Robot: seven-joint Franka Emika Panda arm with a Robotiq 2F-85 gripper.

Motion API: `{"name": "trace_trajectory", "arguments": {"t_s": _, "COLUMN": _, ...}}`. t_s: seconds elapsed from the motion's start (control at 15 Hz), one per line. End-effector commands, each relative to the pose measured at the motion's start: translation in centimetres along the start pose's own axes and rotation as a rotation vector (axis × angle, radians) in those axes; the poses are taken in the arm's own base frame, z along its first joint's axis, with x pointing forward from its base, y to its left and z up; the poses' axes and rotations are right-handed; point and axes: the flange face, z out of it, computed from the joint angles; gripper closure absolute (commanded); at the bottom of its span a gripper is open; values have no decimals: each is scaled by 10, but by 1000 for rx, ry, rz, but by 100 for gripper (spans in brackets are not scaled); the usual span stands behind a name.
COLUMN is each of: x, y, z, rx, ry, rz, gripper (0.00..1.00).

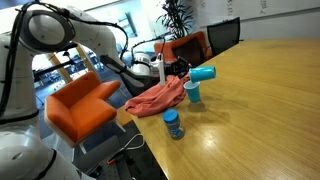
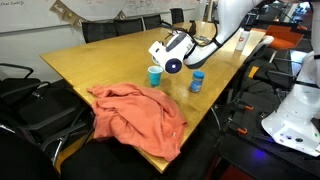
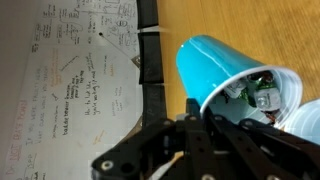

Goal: Pour the things in the blue cup into the other cup

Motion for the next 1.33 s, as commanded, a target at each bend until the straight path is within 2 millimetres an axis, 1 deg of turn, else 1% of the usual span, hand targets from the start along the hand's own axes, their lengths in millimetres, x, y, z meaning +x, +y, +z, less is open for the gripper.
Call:
{"name": "trace_trajectory", "arguments": {"t_s": 0.0, "x": 0, "y": -5, "z": -2, "rx": -72, "ry": -2, "rz": -42, "gripper": 99}}
{"name": "trace_trajectory", "arguments": {"t_s": 0.47, "x": 6, "y": -17, "z": -4, "rx": -135, "ry": 13, "rz": -95, "gripper": 99}}
{"name": "trace_trajectory", "arguments": {"t_s": 0.73, "x": 7, "y": -17, "z": -3, "rx": -160, "ry": 29, "rz": -110, "gripper": 99}}
{"name": "trace_trajectory", "arguments": {"t_s": 1.27, "x": 10, "y": -12, "z": -4, "rx": -231, "ry": 60, "rz": -140, "gripper": 99}}
